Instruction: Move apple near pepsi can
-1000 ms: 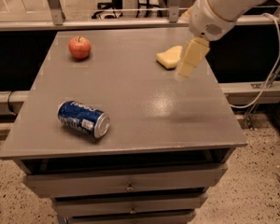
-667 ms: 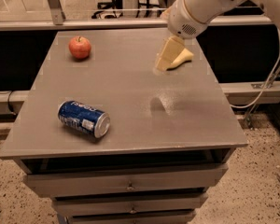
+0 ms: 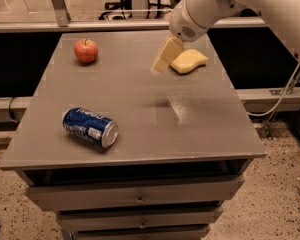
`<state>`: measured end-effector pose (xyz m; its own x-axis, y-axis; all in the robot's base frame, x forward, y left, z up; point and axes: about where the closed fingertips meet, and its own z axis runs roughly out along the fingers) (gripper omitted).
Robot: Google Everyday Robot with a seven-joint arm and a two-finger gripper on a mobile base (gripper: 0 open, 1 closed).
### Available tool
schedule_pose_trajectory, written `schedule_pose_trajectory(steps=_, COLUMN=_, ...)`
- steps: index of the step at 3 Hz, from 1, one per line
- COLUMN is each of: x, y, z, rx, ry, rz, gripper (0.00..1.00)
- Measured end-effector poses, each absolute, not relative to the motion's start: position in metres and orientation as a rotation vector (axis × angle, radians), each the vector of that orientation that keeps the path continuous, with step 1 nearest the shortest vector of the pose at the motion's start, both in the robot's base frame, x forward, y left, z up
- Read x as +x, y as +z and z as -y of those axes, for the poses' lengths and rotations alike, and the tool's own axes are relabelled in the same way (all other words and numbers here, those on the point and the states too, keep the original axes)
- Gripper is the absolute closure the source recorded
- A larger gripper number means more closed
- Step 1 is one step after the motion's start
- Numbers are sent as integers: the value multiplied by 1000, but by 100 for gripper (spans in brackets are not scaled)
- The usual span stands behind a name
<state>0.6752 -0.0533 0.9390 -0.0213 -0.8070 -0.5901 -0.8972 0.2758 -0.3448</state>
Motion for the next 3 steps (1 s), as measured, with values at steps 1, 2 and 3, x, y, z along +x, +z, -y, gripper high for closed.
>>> schedule_pose_trajectory(steps=1, x=728, y=934, z=21, rx=-1402, ry=238, rz=-1830, gripper=0)
schedule_pose_trajectory(steps=2, x=779, y=927, z=-22, rx=-1271, ry=341, rz=-1805, gripper=0)
schedule_pose_trajectory(steps=3, x=815, y=913, z=-64, rx=-1166, ry=476, rz=-1768, gripper=0)
